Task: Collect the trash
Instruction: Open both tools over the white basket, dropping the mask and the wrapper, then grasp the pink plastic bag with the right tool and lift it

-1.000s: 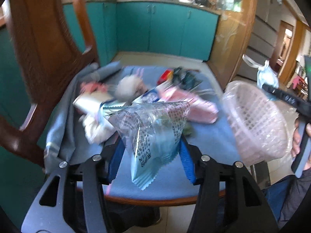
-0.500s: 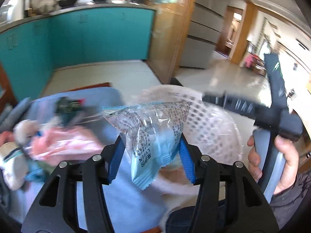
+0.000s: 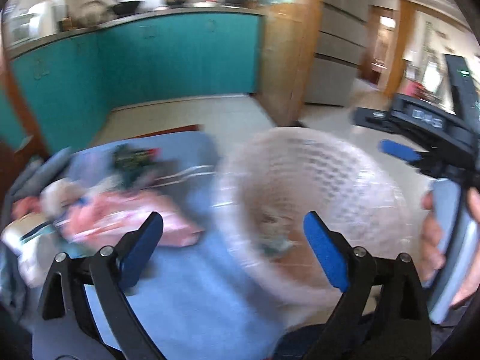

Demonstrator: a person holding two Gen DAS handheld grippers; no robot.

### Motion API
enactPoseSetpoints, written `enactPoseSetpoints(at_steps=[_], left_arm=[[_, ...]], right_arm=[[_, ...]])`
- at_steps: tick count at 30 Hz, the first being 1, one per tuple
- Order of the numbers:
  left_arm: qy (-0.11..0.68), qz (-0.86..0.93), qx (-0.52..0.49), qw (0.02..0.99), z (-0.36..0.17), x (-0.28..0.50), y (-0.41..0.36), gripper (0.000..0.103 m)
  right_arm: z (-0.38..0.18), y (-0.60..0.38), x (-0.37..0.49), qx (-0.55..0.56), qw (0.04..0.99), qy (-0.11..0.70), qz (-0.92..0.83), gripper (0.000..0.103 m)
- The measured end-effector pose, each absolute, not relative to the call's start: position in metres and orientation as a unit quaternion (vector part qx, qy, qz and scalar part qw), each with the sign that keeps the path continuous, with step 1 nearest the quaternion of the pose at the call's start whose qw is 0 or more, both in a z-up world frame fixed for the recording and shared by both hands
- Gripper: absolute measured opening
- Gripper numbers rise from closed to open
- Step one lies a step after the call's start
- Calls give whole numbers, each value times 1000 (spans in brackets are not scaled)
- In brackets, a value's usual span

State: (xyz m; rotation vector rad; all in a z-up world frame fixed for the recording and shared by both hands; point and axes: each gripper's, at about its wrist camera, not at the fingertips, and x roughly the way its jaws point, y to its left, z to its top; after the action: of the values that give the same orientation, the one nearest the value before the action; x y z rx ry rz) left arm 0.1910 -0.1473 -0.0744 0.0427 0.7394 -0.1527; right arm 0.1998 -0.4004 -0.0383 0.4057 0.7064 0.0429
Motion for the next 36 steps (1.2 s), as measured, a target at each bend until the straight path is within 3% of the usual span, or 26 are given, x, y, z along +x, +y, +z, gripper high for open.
enactPoseSetpoints(at_steps=[15, 36], left_arm=[[398, 134, -27, 907, -89, 135, 12, 95], [406, 161, -57, 898, -98, 115, 55, 96]], right_arm=[[-56, -215, 203, 5, 915, 356, 188, 84], [-105, -137, 206, -31, 853, 429, 297, 87]])
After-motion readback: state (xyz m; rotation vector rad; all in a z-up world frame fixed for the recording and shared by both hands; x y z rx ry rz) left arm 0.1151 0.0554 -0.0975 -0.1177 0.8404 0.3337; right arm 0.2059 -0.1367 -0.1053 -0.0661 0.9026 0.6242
